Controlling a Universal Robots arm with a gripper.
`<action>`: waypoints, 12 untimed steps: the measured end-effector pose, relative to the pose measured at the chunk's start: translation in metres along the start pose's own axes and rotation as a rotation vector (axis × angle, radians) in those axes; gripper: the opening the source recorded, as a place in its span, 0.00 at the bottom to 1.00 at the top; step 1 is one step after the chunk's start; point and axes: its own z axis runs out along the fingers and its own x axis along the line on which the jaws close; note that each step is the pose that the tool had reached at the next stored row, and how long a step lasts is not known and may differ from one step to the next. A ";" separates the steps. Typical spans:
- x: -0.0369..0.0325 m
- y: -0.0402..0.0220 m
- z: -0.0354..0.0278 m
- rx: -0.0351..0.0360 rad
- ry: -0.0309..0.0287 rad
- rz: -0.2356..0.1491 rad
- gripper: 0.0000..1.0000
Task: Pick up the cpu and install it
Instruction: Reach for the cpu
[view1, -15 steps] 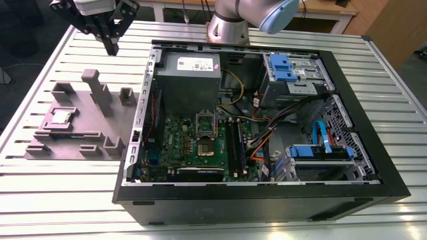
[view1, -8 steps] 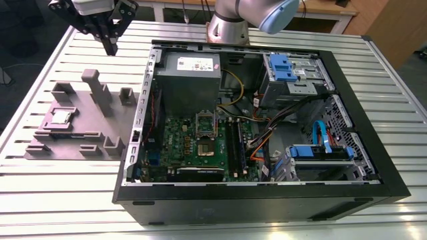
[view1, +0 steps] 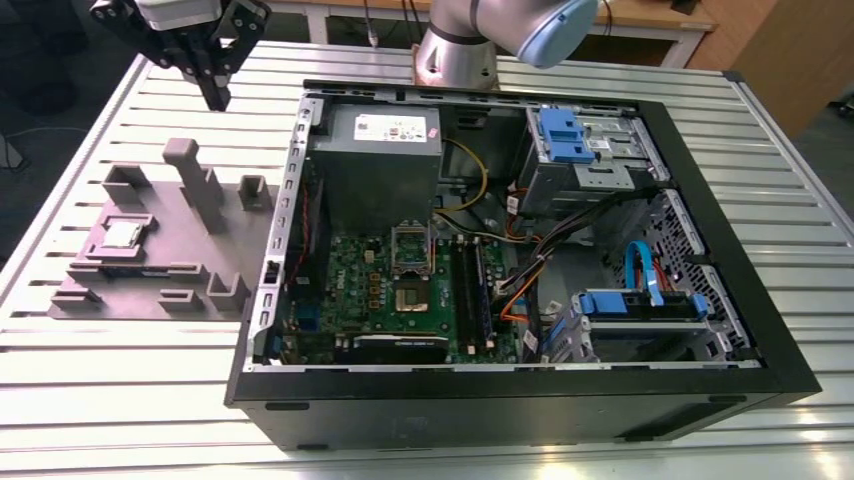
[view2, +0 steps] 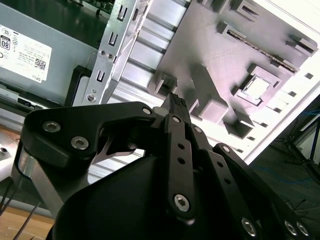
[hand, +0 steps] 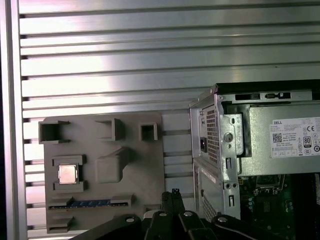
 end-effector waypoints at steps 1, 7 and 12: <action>0.0004 0.0000 0.0000 0.0000 0.0000 0.000 0.10; 0.0034 -0.0002 -0.0001 -0.0001 0.0000 0.000 0.10; 0.0058 -0.0004 -0.0001 -0.0001 0.0000 0.000 0.10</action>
